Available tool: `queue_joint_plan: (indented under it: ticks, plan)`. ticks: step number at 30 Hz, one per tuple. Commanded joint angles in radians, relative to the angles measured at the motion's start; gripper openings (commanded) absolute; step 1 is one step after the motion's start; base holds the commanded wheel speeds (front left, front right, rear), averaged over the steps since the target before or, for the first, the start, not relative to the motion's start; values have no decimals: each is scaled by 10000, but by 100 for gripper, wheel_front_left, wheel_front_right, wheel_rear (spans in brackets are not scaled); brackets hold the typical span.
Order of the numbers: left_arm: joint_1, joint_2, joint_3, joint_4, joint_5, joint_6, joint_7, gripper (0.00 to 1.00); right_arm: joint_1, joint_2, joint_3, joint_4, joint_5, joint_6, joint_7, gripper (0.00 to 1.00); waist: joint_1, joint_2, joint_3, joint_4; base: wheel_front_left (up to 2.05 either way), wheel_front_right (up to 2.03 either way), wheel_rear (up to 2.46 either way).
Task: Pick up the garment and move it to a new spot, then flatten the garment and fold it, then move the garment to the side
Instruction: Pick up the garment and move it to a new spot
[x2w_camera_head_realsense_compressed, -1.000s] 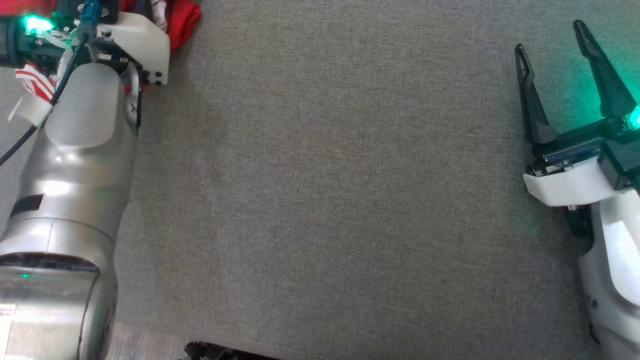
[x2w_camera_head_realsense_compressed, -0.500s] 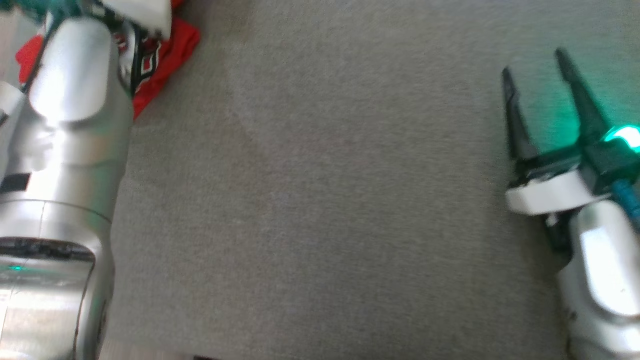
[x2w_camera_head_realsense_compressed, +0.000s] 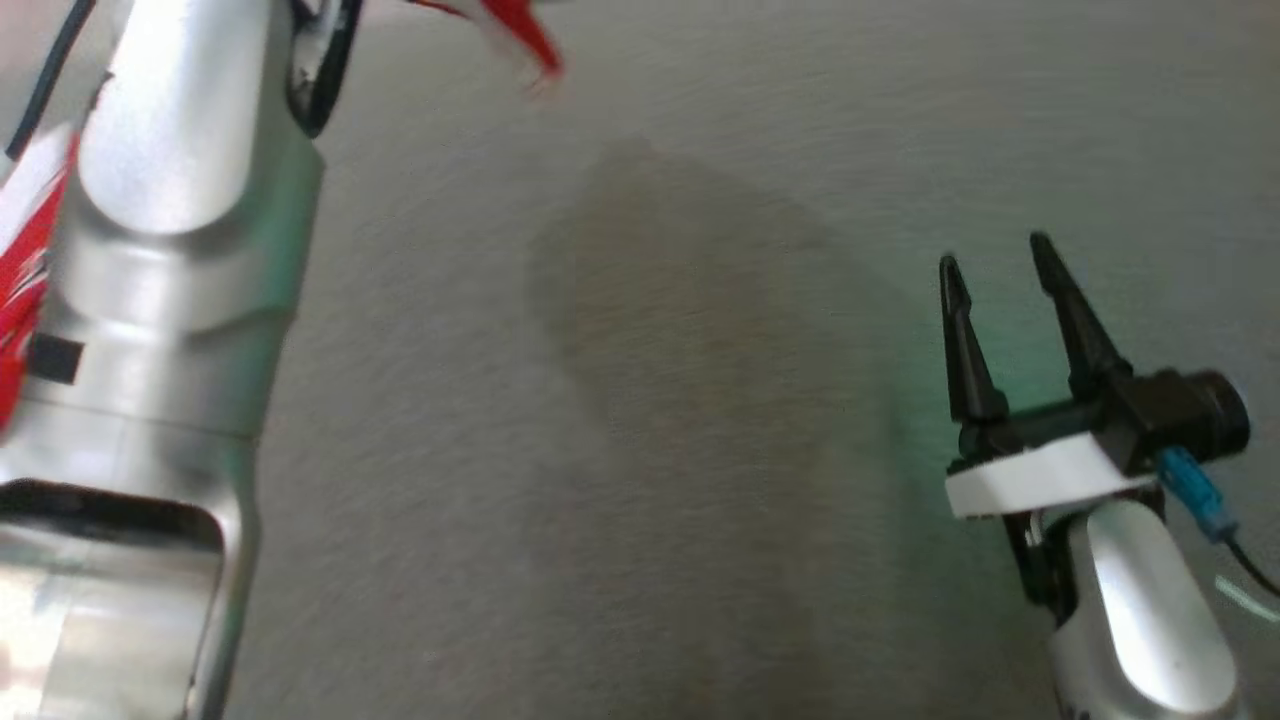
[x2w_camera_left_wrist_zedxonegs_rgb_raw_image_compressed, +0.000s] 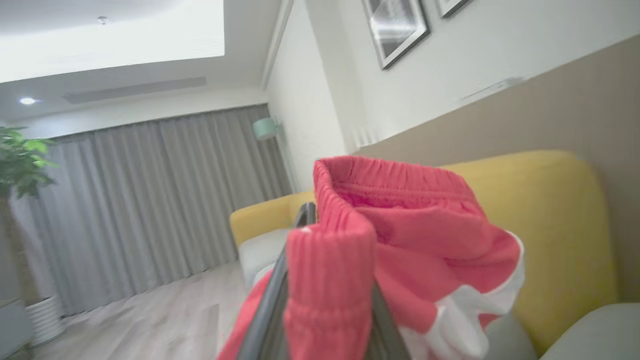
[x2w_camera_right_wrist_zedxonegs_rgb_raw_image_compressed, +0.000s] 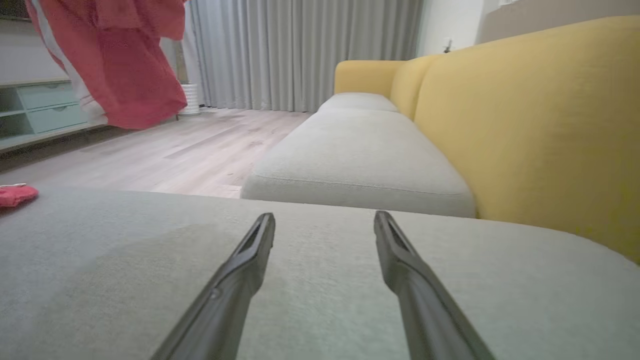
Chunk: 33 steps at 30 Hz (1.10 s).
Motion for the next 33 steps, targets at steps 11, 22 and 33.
queue_joint_plan:
  ticks: [11, 22, 33]
  plan:
    - [2063, -209, -1601, -763, -357, -122, -430, 0, 429, 131, 584, -447, 1247, 67, 6, 100, 2, 0, -961, -3350, 0, 0, 0]
    - [6445, -446, -2555, -1001, -174, 692, -761, 100, 527, 132, 543, -403, 1484, 67, 6, 100, 2, 0, -748, -3024, 0, 0, 0]
    - [9976, -496, -783, -4383, -318, 2586, -763, 100, 1735, 133, 61, -414, 1167, 67, 6, 100, 2, 0, -2015, -1510, 0, 0, 0]
